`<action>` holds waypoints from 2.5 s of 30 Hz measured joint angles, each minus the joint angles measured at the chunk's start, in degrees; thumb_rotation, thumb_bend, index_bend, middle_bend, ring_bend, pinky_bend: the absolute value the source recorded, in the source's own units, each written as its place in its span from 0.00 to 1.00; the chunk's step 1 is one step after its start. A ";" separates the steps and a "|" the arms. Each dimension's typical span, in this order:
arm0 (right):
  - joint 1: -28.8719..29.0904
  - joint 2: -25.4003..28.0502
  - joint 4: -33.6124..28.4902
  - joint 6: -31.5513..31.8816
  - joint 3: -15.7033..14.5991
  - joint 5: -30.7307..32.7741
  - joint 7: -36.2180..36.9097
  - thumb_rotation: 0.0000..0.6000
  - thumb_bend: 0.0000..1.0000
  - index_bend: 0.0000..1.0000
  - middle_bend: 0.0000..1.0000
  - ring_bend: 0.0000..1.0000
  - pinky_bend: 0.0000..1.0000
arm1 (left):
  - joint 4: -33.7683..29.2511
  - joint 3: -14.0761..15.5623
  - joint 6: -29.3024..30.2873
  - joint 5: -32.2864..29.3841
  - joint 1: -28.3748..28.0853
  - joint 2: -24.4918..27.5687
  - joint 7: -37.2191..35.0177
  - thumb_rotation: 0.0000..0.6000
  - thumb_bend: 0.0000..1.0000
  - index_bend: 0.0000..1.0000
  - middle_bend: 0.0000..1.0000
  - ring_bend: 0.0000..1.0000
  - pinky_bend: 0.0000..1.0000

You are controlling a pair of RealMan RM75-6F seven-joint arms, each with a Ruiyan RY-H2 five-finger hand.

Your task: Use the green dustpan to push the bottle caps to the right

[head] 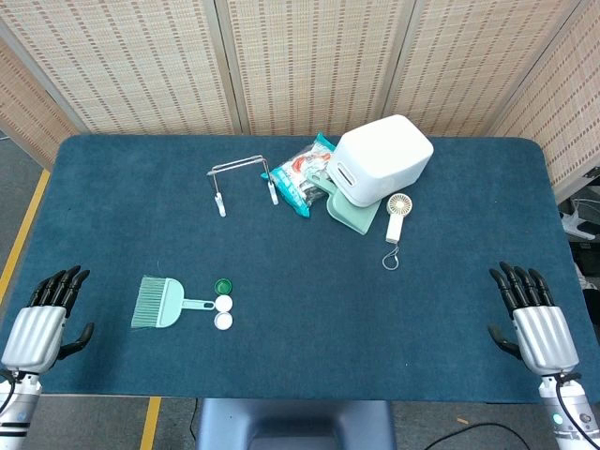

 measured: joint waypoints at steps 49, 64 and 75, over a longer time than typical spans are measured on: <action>0.45 3.70 -1.47 -1.52 -1.71 -2.76 7.21 1.00 0.23 0.00 0.00 0.00 0.00 | 15.80 -1.34 -18.41 -9.82 -18.91 -27.81 25.48 1.00 0.36 0.30 0.27 0.69 0.76; 0.56 4.13 -1.95 -1.79 -2.25 -3.45 7.47 1.00 0.23 0.00 0.00 0.00 0.00 | 19.73 -0.20 -18.21 -11.77 -19.97 -29.58 28.94 1.00 0.35 0.35 0.33 0.69 0.76; 0.62 4.20 -2.08 -2.01 -2.39 -3.48 7.29 1.00 0.23 0.00 0.00 0.00 0.00 | 23.42 0.31 -17.81 -11.69 -20.39 -30.99 29.28 1.00 0.35 0.39 0.37 0.69 0.76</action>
